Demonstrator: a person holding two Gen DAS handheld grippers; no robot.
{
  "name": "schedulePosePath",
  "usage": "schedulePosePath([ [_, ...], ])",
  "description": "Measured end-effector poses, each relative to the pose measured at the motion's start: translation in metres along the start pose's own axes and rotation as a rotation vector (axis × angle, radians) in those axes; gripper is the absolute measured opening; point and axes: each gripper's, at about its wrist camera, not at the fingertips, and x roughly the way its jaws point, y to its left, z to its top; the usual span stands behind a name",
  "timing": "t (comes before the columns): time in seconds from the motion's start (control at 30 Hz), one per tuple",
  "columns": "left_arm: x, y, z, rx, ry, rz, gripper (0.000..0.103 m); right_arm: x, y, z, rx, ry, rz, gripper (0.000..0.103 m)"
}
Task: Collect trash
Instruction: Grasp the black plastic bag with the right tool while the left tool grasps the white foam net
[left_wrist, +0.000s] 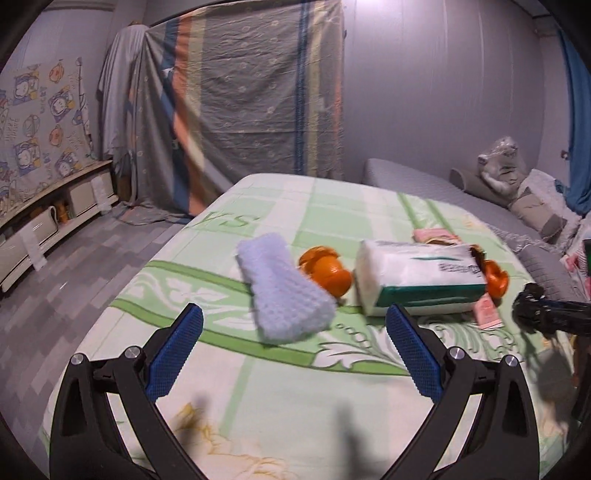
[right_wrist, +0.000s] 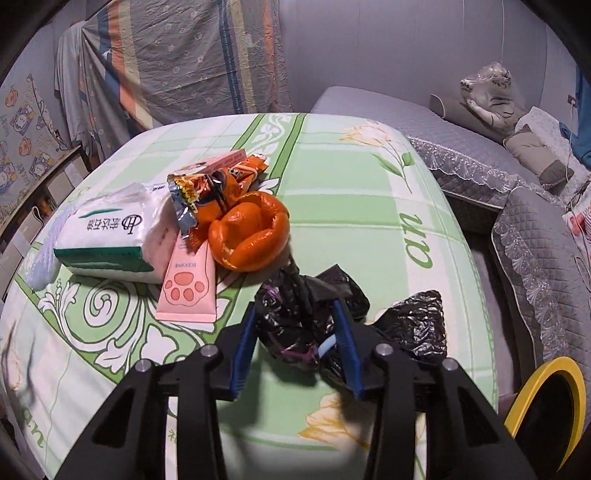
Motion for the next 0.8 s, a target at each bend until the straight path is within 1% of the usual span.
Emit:
schedulePosePath([
  [0.07, 0.009, 0.004, -0.001, -0.011, 0.033, -0.005, 0.095, -0.004, 0.0, -0.001, -0.001, -0.021, 0.01, 0.026],
  [0.1, 0.014, 0.005, -0.001, -0.015, 0.04, -0.009, 0.095, -0.007, 0.001, -0.002, -0.002, -0.029, 0.016, 0.017],
  [0.2, 0.033, 0.004, 0.002, -0.022, 0.091, -0.025, 0.095, -0.027, 0.002, -0.003, 0.001, -0.091, 0.069, 0.012],
  [0.3, 0.053, 0.008, 0.006, -0.061, 0.127, -0.038, 0.095, -0.05, 0.008, -0.002, -0.01, -0.15, 0.127, 0.011],
  [0.43, 0.081, 0.011, 0.01, -0.082, 0.191, -0.019, 0.095, -0.075, 0.017, -0.002, -0.014, -0.196, 0.19, 0.011],
  [0.47, 0.085, 0.01, 0.011, -0.082, 0.191, -0.021, 0.095, -0.081, 0.019, -0.001, -0.015, -0.202, 0.207, 0.011],
  [0.5, 0.088, 0.009, 0.012, -0.074, 0.185, -0.014, 0.095, -0.085, 0.021, -0.001, -0.015, -0.208, 0.216, 0.011],
  [0.57, 0.095, 0.009, 0.017, -0.058, 0.187, 0.026, 0.095, -0.095, 0.025, -0.002, -0.022, -0.223, 0.228, 0.011],
  [0.67, 0.103, 0.019, 0.017, -0.099, 0.204, 0.044, 0.095, -0.105, 0.03, -0.004, -0.032, -0.237, 0.241, 0.011],
  [0.8, 0.112, 0.02, 0.015, -0.089, 0.229, 0.047, 0.095, -0.112, 0.035, -0.005, -0.035, -0.244, 0.259, 0.012],
])
